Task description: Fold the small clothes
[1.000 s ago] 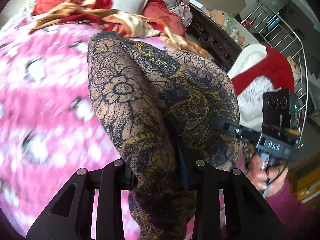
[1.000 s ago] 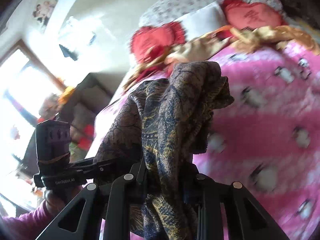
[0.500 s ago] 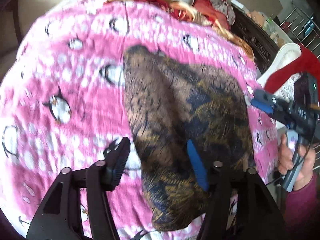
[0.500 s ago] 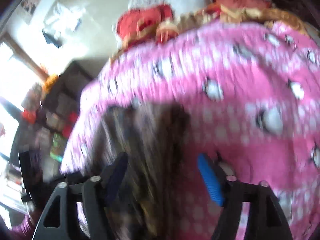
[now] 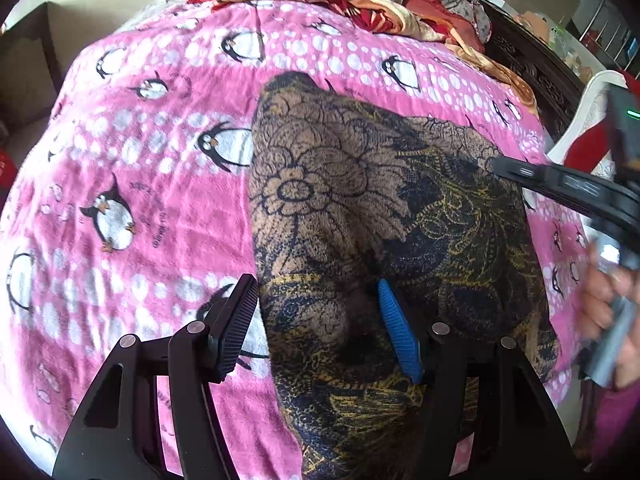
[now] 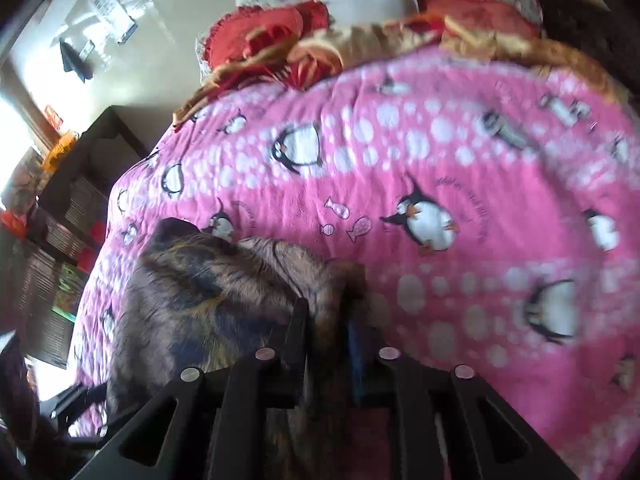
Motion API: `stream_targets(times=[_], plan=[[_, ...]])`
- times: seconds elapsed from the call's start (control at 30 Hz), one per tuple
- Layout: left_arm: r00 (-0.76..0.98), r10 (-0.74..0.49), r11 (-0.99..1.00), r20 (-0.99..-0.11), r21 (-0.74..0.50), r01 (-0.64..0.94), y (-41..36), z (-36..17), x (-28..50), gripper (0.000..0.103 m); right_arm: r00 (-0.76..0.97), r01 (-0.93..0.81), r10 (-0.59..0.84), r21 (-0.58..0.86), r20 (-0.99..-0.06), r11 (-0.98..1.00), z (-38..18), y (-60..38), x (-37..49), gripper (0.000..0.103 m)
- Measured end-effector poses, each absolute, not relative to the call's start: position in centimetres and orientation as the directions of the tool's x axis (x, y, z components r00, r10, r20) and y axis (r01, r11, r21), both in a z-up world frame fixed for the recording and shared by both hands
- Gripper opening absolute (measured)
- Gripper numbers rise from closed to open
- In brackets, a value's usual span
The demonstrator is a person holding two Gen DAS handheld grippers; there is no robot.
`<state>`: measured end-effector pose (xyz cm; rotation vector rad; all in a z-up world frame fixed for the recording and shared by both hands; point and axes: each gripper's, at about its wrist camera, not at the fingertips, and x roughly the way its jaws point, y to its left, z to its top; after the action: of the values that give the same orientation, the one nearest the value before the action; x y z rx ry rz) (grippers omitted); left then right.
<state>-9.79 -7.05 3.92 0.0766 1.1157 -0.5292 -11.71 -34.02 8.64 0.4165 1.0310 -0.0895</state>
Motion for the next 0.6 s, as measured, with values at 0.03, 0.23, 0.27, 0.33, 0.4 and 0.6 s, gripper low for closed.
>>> stream_targets(times=[0.03,0.23,0.27,0.33,0.4,0.6], plan=[[0.344,-0.357,0.877,-0.869,-0.185,0.443,-7.0,4.2,-10.0,0.063,0.528,0.242,0.121,0.285,-0.841,0.928,9.8,-33.5,-12.6,0.022],[0.399,-0.341,0.886,-0.851,-0.149,0.439,-7.0,5.6,-11.0,0.063,0.543,0.028,0.207,0.263,-0.814,0.964,12.6,-27.2,-18.2,0.051],[0.408,-0.341,0.887,-0.847,-0.146,0.438,-6.9,5.9,-11.3,0.063,0.528,0.011,0.202,0.244,-0.825,0.97,11.9,-26.3,-18.8,0.051],[0.422,-0.334,0.889,-0.843,-0.133,0.438,-6.8,6.4,-11.8,0.063,0.475,0.009,0.137,0.161,-0.869,0.987,9.7,-24.7,-19.9,0.051],[0.441,-0.323,0.892,-0.837,-0.114,0.437,-6.7,6.8,-12.2,0.063,0.43,0.027,0.059,0.078,-0.901,0.997,7.5,-24.2,-20.8,0.051],[0.494,-0.318,0.898,-0.809,-0.09,0.431,-5.8,8.5,-13.9,0.063,0.468,0.096,0.082,0.143,-0.88,0.985,9.3,-24.7,-22.3,0.051]])
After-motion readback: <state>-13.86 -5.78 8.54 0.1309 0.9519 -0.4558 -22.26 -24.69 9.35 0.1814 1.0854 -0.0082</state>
